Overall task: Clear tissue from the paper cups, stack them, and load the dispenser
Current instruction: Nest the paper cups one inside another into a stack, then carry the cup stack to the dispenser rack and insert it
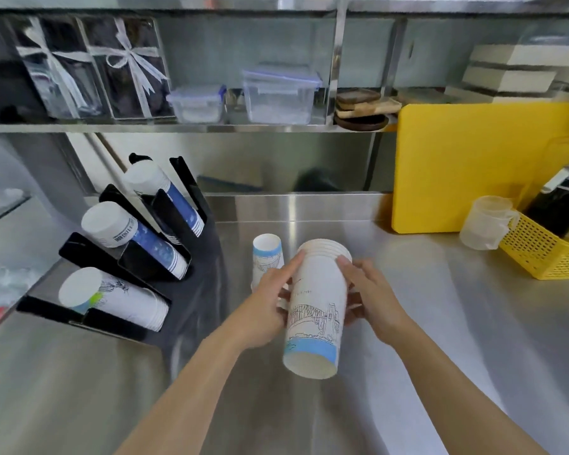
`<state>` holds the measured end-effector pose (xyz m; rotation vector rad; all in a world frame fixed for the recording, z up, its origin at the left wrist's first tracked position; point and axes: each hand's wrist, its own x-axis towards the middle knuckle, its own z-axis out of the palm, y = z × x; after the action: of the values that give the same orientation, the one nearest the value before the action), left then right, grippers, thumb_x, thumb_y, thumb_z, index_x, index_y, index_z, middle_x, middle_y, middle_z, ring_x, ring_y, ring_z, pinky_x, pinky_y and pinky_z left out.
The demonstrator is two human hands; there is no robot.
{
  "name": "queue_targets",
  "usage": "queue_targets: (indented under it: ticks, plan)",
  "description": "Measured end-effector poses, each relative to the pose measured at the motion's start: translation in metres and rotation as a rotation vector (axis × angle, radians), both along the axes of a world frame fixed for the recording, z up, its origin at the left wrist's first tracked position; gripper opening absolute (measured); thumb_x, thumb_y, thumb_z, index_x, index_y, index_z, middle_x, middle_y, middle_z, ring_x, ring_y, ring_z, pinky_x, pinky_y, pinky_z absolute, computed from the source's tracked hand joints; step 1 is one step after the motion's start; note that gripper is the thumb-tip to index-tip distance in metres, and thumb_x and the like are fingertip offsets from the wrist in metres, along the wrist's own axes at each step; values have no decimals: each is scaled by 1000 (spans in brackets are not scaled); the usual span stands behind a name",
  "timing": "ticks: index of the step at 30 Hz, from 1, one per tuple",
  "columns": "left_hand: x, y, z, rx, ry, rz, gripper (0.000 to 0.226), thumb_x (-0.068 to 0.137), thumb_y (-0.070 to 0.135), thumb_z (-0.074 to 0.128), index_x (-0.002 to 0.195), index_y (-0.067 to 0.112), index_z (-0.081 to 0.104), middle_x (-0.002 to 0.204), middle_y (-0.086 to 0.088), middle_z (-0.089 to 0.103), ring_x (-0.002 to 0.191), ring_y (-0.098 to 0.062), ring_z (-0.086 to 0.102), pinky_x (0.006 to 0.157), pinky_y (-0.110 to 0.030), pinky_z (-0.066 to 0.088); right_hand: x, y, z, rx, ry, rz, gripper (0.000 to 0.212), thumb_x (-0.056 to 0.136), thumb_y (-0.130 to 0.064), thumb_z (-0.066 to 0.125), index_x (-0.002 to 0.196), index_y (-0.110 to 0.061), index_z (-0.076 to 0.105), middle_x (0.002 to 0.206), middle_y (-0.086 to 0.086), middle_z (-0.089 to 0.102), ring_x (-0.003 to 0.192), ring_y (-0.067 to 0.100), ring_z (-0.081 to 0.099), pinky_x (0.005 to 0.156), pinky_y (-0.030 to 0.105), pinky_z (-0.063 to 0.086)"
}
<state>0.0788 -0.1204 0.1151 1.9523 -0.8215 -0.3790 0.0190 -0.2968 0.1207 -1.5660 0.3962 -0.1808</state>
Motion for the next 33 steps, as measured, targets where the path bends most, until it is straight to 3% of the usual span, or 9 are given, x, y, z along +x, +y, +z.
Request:
queue_targets:
  ticks: [3,6,8,11,13,21,26,30,33]
  plan:
    - [8,7,3,75,-156,120,54,91,9,50,138,31,33,134,-3,36,110,-20,45,88,-22,43,14,12,-2,59,44,25,62,72,-65,54,100,-9,56,77,15,61,66,30,65,51,33,54]
    - [18,10,4,66,-151,180,68,84,12,62,141,29,28,152,-3,19,138,-24,23,110,-34,28,26,21,-1,121,75,85,45,82,-61,48,89,-22,70,87,18,69,79,36,68,76,49,55]
    - [23,10,7,-32,-81,116,76,76,26,71,139,28,29,152,-4,21,140,-25,22,114,-38,25,34,25,3,117,85,85,43,89,-53,44,75,-23,72,81,14,69,73,31,65,72,45,55]
    - [38,10,4,-165,32,129,78,64,52,78,127,21,44,133,-14,42,126,-30,41,104,-52,40,49,30,5,49,73,42,43,95,-42,41,85,-8,67,68,17,65,53,30,61,44,28,49]
    - [48,12,0,-177,18,172,85,58,33,87,128,38,39,138,-4,39,128,-16,40,106,-41,40,59,33,5,-11,45,29,36,94,-29,44,86,1,63,53,16,60,38,26,54,37,23,42]
    - [94,7,-5,-208,53,233,91,47,43,85,127,41,41,133,3,45,122,-12,46,101,-42,44,117,31,-3,-97,121,-1,39,88,-21,36,58,-4,54,44,11,54,30,18,46,35,18,37]
    - [119,9,-28,-254,135,252,74,53,27,84,116,36,45,121,4,56,106,4,55,83,-14,47,147,32,-27,-113,195,44,53,95,-41,34,63,-4,55,47,12,53,33,20,48,36,18,36]
    - [130,9,-51,-239,157,267,69,51,24,87,113,29,56,112,2,67,108,-10,61,92,-32,51,158,30,-48,-118,271,56,55,92,-53,37,76,-4,55,51,11,53,33,18,46,36,18,36]
    - [135,5,-64,-228,204,306,60,49,29,85,103,34,59,106,5,69,102,-8,63,85,-24,52,164,25,-60,-143,329,70,56,91,-53,38,69,-4,51,54,10,52,34,19,41,37,18,34]
